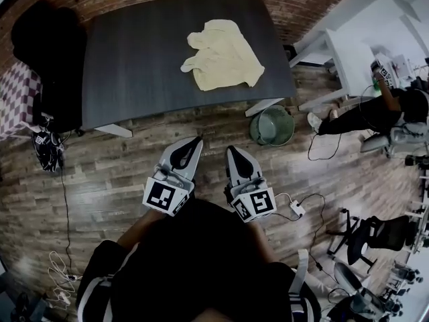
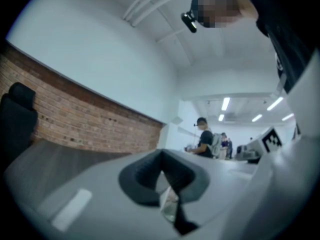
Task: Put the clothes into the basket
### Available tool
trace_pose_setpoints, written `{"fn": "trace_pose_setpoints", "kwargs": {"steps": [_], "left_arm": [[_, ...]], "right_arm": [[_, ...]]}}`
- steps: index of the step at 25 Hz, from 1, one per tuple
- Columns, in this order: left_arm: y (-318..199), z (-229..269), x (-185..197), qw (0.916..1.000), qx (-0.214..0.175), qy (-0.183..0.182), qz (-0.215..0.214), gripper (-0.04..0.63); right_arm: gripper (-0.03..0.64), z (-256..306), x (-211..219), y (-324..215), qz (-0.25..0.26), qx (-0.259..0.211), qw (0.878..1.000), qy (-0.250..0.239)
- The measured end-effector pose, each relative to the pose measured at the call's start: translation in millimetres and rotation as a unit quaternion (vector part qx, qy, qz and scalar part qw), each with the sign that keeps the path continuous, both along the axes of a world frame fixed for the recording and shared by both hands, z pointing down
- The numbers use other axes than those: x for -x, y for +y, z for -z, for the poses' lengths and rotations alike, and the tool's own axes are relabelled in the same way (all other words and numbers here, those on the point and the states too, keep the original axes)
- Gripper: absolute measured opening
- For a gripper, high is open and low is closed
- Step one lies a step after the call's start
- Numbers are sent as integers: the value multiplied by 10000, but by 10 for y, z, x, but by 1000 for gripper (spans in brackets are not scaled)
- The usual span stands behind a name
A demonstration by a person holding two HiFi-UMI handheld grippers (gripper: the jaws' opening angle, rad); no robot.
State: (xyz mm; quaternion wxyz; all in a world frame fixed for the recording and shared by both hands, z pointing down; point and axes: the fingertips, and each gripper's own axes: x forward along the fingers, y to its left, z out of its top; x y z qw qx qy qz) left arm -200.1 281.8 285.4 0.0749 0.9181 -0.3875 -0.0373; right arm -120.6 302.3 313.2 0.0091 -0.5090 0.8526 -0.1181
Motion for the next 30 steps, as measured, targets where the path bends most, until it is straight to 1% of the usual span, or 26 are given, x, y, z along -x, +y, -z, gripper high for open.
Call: {"fn": "trace_pose_setpoints", "kwargs": {"steps": [5,9,12,15,21,27,30], "left_arm": [[-325,10,164,9999,0,39,-103,2],[-537,27,230,9999,-76,81,-117,2],[-596,1,249,9998,24,135,-132,2],[-714,-67,237,9998,141,101,-134,2],[-1046,-49,124,9999,102,77,-12,2],[-1666,-37,-57,9998,2,-34,197,2],[-1967,-14,-205,9996,-1,-35,291,2]], "right_arm": [[0,64,188,-344,-9,21,10000,87],[0,52,269,-551,-16,19,9999,145],[0,13,291,-652,-18,90,9998,156],[-1,2,297,-816,20,114,9999,123],[0,-33,134,-1258,137,94,9999,35],[0,-71,-53,-1889,371,8,9993,-46],[0,-73,-183,-2167,481,39,9988,-87]]}}
